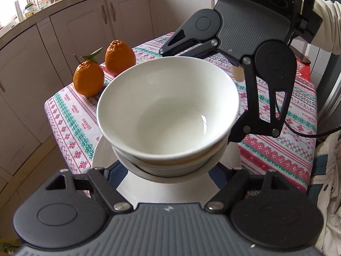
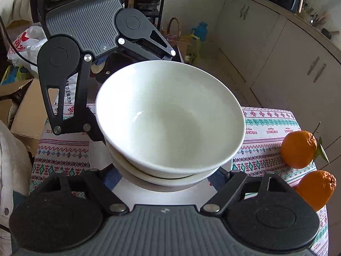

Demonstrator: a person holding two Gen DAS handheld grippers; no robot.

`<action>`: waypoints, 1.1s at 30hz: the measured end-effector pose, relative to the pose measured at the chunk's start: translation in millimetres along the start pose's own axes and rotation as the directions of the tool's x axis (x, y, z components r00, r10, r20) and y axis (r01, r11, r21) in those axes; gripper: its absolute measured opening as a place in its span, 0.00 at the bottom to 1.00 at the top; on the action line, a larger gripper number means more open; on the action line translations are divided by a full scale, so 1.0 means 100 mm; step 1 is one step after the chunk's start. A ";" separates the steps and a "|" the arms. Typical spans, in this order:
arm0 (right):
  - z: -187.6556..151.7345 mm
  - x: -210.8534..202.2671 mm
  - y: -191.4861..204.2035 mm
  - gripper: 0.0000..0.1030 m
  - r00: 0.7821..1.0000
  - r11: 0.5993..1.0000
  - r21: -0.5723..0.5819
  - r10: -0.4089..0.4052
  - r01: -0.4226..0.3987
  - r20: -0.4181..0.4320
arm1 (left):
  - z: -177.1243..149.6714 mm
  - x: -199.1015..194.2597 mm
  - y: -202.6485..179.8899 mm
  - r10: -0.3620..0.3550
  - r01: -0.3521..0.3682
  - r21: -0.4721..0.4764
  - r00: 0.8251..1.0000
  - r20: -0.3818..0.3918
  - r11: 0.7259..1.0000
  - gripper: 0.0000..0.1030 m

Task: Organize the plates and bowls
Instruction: 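Carry the bowl stack with both grippers onto the flowered plate stack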

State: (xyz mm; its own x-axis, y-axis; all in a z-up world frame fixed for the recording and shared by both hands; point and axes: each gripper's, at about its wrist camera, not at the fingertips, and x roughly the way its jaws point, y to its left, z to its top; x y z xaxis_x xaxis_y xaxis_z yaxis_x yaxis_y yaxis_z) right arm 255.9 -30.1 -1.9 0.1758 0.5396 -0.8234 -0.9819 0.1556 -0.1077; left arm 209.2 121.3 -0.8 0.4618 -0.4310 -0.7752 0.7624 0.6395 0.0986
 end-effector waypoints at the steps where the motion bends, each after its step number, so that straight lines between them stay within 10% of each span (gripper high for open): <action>1: -0.01 0.04 -0.03 0.85 1.000 1.000 0.004 0.004 -0.004 -0.002 | 0.00 0.01 0.02 0.000 0.000 -0.004 1.000 -0.003 1.000 0.79; 33: -0.06 0.06 0.12 0.97 0.997 0.995 0.059 -0.081 0.080 0.016 | -0.11 -0.03 -0.09 0.090 -0.089 -0.040 0.995 0.031 0.995 0.93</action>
State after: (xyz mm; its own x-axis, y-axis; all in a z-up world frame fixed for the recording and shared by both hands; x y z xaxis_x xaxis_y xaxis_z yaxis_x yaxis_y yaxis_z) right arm 244.8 -29.9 -11.6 0.2562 0.5383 -0.8029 -0.9588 0.2470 -0.1404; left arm 196.1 123.2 -6.2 0.5425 -0.3907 -0.7437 0.6995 0.7002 0.1425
